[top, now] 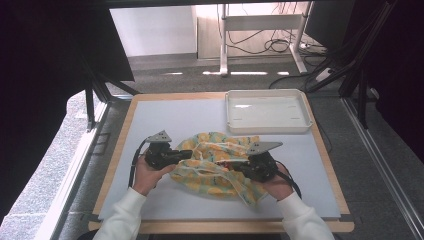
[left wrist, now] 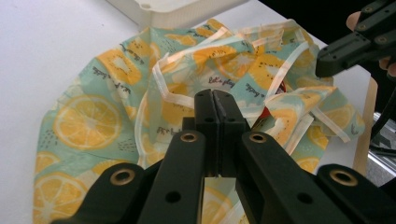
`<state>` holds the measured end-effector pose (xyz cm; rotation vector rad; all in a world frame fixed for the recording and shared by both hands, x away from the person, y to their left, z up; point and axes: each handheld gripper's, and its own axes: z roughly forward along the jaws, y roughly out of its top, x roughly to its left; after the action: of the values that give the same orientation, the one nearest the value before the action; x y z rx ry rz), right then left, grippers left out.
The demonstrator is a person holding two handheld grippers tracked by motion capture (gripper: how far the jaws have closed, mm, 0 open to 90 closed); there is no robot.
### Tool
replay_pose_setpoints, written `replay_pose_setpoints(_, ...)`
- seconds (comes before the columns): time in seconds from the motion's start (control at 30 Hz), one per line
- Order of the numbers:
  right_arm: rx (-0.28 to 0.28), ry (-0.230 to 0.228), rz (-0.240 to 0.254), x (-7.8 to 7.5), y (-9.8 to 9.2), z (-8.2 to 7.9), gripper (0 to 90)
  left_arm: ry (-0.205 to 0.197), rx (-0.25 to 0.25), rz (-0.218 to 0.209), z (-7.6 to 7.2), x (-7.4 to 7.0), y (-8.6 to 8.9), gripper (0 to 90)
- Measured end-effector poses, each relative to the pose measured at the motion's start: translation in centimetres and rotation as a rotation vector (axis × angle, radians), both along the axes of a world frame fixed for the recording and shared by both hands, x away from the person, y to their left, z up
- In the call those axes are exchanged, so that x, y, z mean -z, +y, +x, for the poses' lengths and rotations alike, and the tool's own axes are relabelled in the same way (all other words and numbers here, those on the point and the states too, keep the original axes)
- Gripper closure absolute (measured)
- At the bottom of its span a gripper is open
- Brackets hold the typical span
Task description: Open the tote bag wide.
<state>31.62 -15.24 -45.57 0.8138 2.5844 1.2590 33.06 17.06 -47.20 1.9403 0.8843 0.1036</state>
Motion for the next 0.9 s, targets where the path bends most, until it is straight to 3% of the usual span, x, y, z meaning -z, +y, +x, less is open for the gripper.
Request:
replay_pose_setpoints(0.13, -0.001, 0.001, -0.020, 0.3, 0.5, 0.0, 88.9, 0.005, 0.007, 0.003, 0.1, 0.2, -0.2, 90.0)
replay_pose_setpoints(0.23, 0.036, 0.007, -0.040, 0.9, 0.2, 0.5, 88.9, 0.017, 0.011, 0.005, 0.2, 0.4, -0.3, 90.0)
replay_pose_setpoints(0.43, 0.035, -0.002, -0.065, 1.5, 0.1, 0.9, 88.9, 0.047, 0.035, 0.013, 0.2, 1.0, -0.8, 90.0)
replay_pose_setpoints(0.67, 0.070, -0.008, -0.068, 2.0, 0.3, 1.8, 88.9, 0.045, 0.036, 0.014, 0.1, 0.9, -0.8, 90.0)
replay_pose_setpoints(0.9, 0.075, 0.012, -0.104, 2.9, 0.7, 2.3, 88.9, 0.047, 0.041, 0.024, 0.1, 1.0, -0.9, 90.0)
